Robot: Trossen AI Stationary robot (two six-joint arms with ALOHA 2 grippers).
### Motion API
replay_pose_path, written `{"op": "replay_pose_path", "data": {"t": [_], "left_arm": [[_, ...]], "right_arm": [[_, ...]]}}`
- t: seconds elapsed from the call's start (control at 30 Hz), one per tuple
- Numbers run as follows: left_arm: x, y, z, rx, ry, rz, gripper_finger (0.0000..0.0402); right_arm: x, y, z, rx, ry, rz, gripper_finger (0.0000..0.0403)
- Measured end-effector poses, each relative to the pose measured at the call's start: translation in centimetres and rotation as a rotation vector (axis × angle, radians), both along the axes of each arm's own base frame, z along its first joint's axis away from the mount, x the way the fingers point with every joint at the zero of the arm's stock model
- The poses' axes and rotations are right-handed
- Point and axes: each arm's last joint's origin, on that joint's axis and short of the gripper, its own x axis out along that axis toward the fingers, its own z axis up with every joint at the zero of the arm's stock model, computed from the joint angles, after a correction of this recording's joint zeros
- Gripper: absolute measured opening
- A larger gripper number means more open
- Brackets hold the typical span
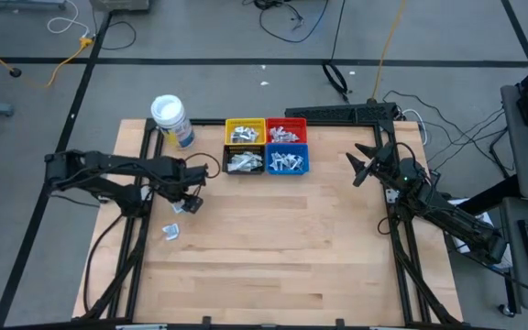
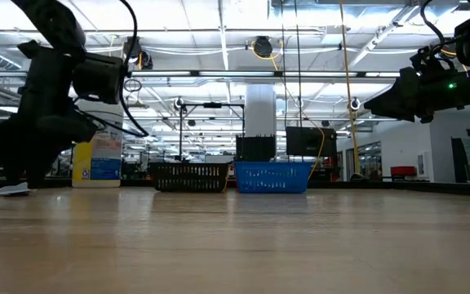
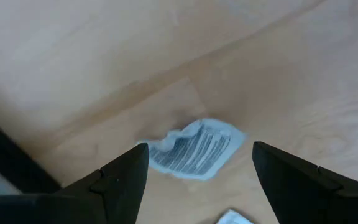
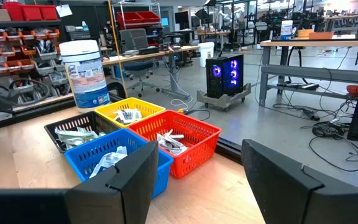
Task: Pick & Place First Aid Supplies
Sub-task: Put the gray towelette pack into the yellow basket
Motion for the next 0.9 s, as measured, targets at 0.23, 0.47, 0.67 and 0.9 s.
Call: {"op": "replay_pose_path", "data": {"t": [0.23, 0.47, 0.67, 0.9], "left_arm": [[0.4, -0.2, -0.9, -0.017, 0.054, -0.037, 0.0273], [0.6, -0.5, -1.2, -0.022, 0.065, -0.061, 0.012], [1.2, -0.5, -1.2, -0.061, -0.01, -0.092, 0.0015], [1.2, 0.1, 1.0, -0.073, -0.036, -0.096, 0.0009]], "right_arm": [[0.0, 0.0, 0.0, 0.0, 0.0, 0.0, 0.0228], [0.0, 0.0, 0.0, 0.0, 0.001, 0.0, 0.0228], [0.0, 0.0, 0.0, 0.0, 0.0, 0.0, 0.0228], [0.0, 0.0, 0.0, 0.0, 0.0, 0.0, 0.0228]]}}
